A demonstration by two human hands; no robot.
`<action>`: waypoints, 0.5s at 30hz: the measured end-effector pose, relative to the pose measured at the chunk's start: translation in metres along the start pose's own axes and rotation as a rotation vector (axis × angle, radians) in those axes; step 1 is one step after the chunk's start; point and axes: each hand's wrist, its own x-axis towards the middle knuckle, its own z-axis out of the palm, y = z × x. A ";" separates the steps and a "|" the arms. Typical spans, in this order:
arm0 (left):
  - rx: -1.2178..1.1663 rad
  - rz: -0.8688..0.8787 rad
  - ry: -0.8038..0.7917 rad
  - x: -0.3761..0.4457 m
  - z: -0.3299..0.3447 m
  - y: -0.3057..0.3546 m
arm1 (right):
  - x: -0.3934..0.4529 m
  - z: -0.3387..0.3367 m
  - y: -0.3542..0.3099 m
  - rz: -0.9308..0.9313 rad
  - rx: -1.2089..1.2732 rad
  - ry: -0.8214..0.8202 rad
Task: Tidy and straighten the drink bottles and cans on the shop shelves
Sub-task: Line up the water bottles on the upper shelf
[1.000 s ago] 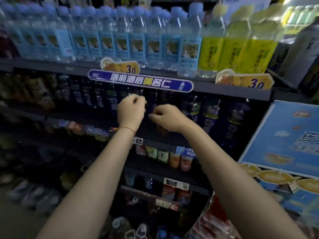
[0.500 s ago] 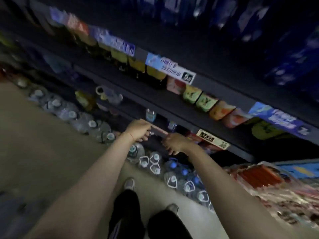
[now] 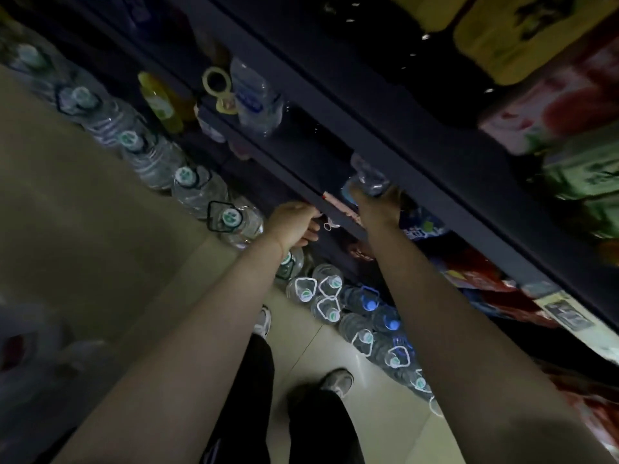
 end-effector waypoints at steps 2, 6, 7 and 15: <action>-0.021 -0.013 -0.021 0.007 -0.005 -0.003 | 0.004 0.010 -0.007 0.060 0.081 0.035; -0.035 -0.017 -0.008 0.007 -0.021 -0.006 | -0.001 0.021 -0.013 0.036 0.075 0.088; -0.041 -0.007 -0.001 0.004 -0.027 -0.005 | -0.006 0.024 -0.012 -0.011 0.033 0.084; -0.168 0.206 0.246 -0.061 -0.072 0.026 | -0.105 0.015 -0.041 -0.395 -0.054 -0.393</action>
